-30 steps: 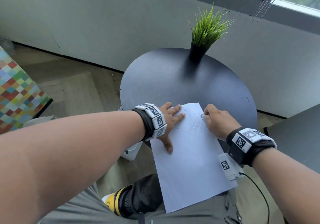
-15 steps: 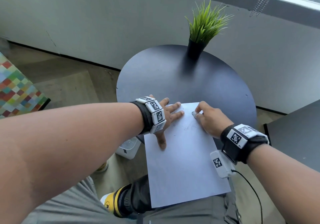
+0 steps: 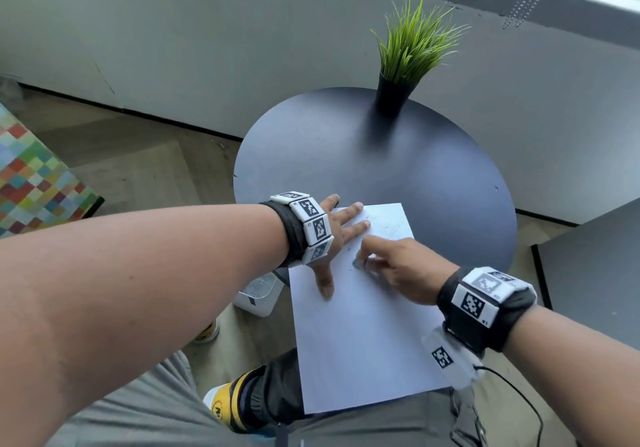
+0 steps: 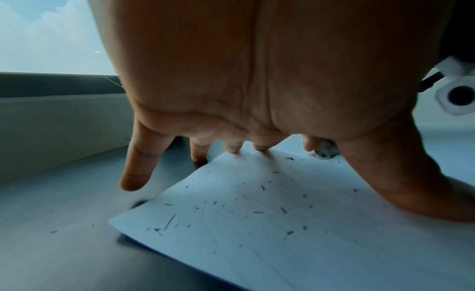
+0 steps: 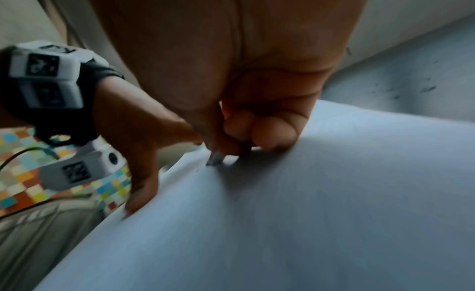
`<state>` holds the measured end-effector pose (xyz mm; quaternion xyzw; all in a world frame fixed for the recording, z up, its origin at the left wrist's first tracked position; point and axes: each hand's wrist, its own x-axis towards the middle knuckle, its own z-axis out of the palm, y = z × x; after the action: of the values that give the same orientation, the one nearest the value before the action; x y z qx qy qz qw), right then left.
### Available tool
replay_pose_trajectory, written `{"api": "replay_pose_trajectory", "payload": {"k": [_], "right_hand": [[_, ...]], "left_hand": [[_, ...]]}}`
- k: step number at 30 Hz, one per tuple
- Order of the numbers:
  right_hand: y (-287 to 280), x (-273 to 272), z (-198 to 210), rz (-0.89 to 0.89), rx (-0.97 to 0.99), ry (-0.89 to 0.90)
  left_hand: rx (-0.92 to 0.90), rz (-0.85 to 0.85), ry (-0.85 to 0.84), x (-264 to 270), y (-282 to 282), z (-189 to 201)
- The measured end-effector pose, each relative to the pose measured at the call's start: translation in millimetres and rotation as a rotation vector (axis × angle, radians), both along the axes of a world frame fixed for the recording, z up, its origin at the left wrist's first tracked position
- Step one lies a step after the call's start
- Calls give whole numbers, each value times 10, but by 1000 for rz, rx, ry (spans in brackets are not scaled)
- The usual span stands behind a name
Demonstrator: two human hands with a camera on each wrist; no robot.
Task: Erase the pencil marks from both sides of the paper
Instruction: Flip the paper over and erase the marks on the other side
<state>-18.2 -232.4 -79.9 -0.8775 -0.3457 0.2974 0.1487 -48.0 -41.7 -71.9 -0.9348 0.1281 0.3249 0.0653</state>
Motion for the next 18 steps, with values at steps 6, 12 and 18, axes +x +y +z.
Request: {"api": "replay_pose_trajectory", "payload": {"k": [6, 12, 18], "right_hand": [[-78, 217, -42, -224, 44, -186], [-29, 246, 8, -191, 19, -122], [-12, -22, 25, 38, -8, 31]], "left_hand": [[4, 11, 16, -15, -32, 26], [5, 4, 23, -3, -47, 60], [-3, 18, 30, -16, -38, 55]]}}
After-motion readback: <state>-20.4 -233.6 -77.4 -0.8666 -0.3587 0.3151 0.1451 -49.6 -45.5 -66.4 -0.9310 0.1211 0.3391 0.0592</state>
